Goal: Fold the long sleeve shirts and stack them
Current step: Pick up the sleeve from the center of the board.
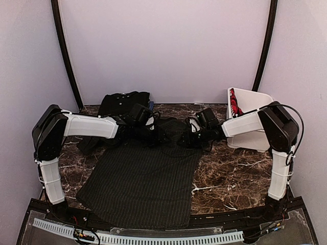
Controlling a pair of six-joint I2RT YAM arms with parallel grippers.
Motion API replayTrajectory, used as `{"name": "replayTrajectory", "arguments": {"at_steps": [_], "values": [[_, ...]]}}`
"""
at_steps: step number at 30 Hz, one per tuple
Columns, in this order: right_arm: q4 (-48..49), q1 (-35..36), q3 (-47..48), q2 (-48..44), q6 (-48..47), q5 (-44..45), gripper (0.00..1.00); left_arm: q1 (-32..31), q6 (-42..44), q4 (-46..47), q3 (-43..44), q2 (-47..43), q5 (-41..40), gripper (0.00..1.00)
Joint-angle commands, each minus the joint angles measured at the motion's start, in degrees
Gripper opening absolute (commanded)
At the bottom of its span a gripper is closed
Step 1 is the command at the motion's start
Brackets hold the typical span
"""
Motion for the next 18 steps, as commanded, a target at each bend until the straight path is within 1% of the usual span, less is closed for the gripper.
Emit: {"name": "replayTrajectory", "arguments": {"at_steps": [1, 4, 7, 9, 11, 15, 18], "values": [[5.63, 0.01, -0.31, -1.12, 2.06, -3.93, 0.37, 1.09, 0.31, -1.98, -1.37, -4.74, -1.41, 0.42], [7.22, 0.31, -2.30, -4.03, 2.78, -3.65, 0.25, 1.86, -1.41, -1.65, -2.84, -5.64, -1.21, 0.42], [8.22, 1.64, -3.93, -6.72, 2.64, -2.70, 0.15, 3.06, -5.31, 0.18, -4.81, -6.86, 1.61, 0.42], [7.93, 3.53, -4.29, -7.87, 2.03, -1.98, 0.06, 3.52, -7.80, 2.52, -6.00, -7.87, 3.52, 0.43], [7.72, 5.29, -4.77, -8.59, 1.30, -0.99, 0.01, 3.96, -10.42, 4.53, -7.07, -8.84, 4.95, 0.44], [7.42, 9.70, -5.32, -9.73, -0.76, 2.74, 0.00, 5.00, -17.41, 9.18, -10.76, -10.25, 9.55, 0.47], [6.76, 12.98, -4.95, -9.23, -2.94, 5.93, 0.00, 5.63, -22.19, 14.94, -13.98, -11.06, 13.08, 0.50]]}}
